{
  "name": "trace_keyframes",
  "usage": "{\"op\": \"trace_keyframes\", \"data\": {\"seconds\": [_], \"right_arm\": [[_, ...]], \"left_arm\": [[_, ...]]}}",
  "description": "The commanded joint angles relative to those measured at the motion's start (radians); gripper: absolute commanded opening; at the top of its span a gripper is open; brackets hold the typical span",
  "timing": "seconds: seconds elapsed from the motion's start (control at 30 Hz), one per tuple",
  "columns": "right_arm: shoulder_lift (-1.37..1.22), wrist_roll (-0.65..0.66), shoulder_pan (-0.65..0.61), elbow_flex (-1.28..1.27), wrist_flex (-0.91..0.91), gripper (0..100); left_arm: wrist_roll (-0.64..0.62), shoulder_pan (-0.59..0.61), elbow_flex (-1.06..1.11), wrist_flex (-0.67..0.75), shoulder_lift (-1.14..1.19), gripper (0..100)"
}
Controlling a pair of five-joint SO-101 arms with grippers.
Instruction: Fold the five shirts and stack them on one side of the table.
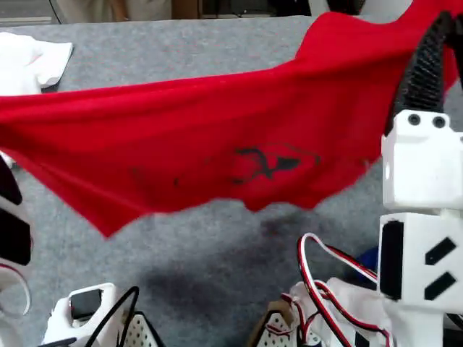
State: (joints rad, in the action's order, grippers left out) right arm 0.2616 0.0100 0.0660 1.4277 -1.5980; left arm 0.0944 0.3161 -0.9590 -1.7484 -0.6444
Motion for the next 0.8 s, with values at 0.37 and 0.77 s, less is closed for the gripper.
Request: {"op": "trace_keyframes", "data": {"seconds": [0.37, 0.77], "right_arm": [[-0.064, -0.055, 0.001, -0.596, -0.175, 0.7], [-0.208, -0.078, -0.022, -1.251, 0.126, 0.7]], "left_arm": [[0.012, 0.009, 0.663, 0.124, 0.001, 2], [0.008, -0.16, 1.316, 0.471, -0.007, 2]]}}
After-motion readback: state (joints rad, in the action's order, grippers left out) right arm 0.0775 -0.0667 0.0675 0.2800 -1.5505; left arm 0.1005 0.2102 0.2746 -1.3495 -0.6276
